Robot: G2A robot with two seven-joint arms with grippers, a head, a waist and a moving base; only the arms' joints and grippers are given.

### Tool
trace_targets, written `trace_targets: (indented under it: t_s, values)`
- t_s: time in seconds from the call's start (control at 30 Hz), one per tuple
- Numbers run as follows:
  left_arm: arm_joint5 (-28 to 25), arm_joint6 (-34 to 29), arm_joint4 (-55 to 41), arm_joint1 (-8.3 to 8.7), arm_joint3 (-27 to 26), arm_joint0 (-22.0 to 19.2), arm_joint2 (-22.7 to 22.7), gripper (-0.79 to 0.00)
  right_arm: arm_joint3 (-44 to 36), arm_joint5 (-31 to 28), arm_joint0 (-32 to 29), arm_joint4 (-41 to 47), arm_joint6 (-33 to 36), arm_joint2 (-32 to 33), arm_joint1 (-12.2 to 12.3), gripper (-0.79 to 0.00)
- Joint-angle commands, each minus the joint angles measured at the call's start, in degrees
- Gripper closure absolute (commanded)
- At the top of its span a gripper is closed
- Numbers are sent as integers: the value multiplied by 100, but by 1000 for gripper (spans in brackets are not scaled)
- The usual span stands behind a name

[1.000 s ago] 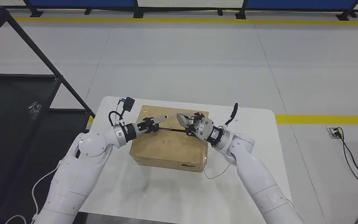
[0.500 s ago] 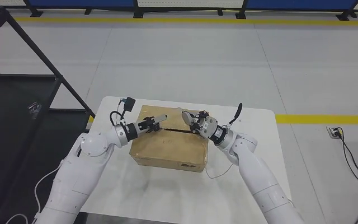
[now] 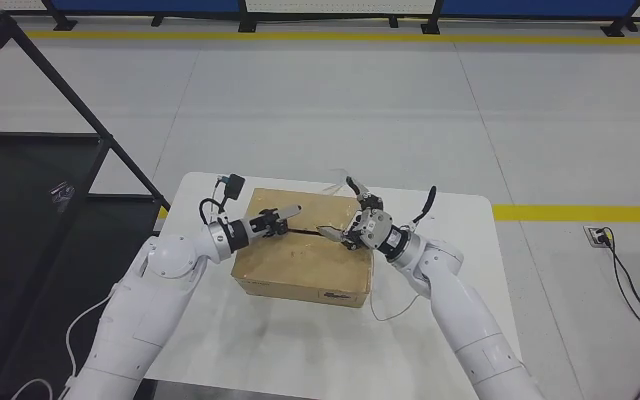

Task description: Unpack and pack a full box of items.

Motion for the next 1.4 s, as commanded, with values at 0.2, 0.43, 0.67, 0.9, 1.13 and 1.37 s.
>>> trace_targets:
  t_s: [0.2, 0.43, 0.67, 0.9, 1.13, 1.37]
  values:
    - [1, -15, 6, -18, 68, -25, 21, -785, -16, 57, -45, 23, -108, 26, 8, -785]
    - [-14, -35, 47, -29, 118, -32, 42, -785, -36, 113, -112, 45, -231, 77, 26, -785]
    - [4, -59, 65, -40, 131, -37, 58, -785, -87, 164, -225, 61, -367, 173, 60, -785]
    - [18, -90, 92, -51, 137, -46, 79, -785, -328, 187, -423, -83, -391, 335, 136, -785]
    - [29, -113, 129, -55, 136, -50, 79, -785, -699, 70, -603, -428, -218, 371, 203, -785]
    - [45, -123, 130, -63, 106, -31, 83, -785, -833, -93, -590, -861, 60, 274, 241, -785]
